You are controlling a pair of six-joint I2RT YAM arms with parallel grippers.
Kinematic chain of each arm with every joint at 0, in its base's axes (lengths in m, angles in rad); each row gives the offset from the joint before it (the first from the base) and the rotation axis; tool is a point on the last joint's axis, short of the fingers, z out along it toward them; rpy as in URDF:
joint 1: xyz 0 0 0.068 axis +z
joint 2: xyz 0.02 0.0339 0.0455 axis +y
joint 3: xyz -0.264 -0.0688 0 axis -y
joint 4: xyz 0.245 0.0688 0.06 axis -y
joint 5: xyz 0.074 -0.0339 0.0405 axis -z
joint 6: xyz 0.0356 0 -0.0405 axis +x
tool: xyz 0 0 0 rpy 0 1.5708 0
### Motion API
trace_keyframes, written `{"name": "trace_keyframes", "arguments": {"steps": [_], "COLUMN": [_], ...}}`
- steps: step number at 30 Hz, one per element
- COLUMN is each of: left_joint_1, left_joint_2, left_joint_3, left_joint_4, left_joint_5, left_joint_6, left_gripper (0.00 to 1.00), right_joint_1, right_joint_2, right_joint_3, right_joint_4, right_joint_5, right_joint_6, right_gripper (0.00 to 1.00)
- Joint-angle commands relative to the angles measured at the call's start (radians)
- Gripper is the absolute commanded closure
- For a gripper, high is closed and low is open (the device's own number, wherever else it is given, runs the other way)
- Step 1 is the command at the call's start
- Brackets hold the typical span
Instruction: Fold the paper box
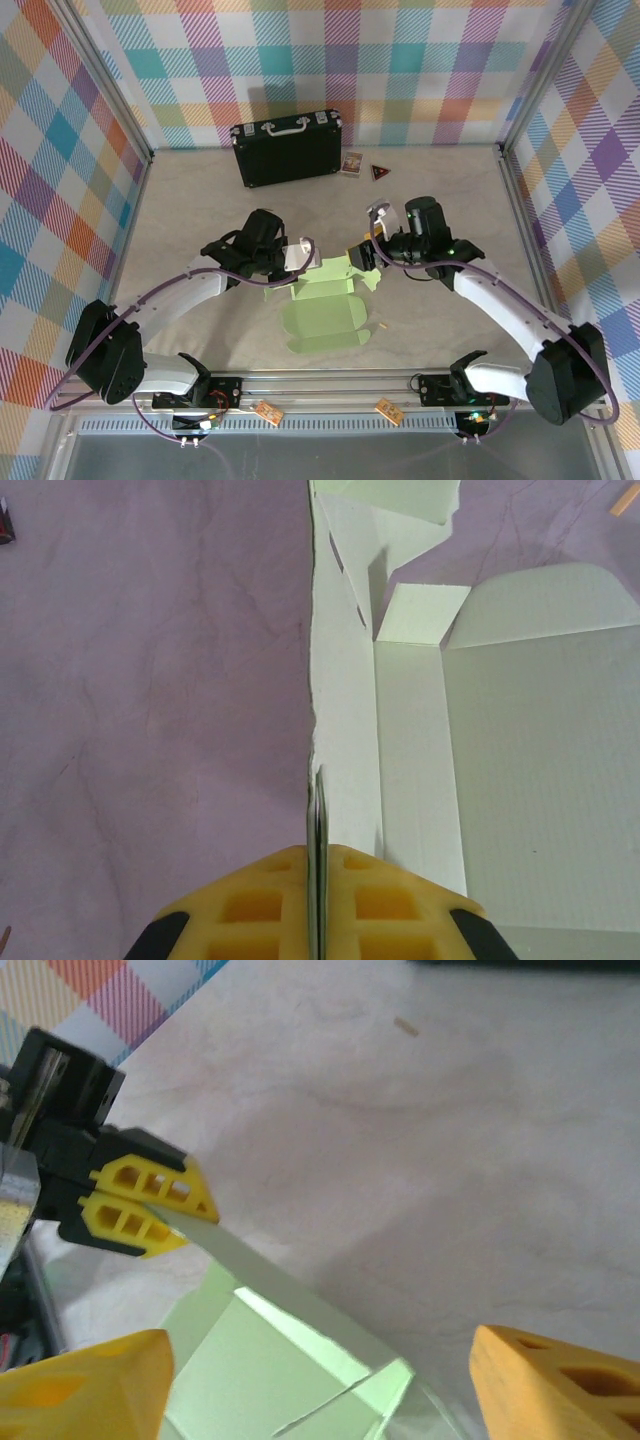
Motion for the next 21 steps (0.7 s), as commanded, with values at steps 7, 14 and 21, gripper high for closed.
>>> {"name": "trace_keyframes", "arguments": {"steps": [7,14,21], "left_joint_1": [0.005,0.004,0.004], "left_joint_2": [0.019,0.020,0.047], "left_joint_3": [-0.013,-0.019,-0.005], "left_joint_4": [0.027,0.010,0.001], "left_joint_5": [0.012,0.025,0.041], "left_joint_6": [0.041,0.064,0.066], "left_gripper": [0.97,0.97,0.97], "right_joint_1": [0.012,0.017,0.017], "right_joint_2": [0.175,0.250,0.278], "right_joint_3": [0.219,0.356,0.284], "right_joint_4": [-0.243,-0.468,-0.331], "right_joint_5": [-0.237,-0.212,-0.159], "right_joint_6": [-0.327,-0.791,-0.976], "right_gripper": [0.34,0.32,0.28]}}
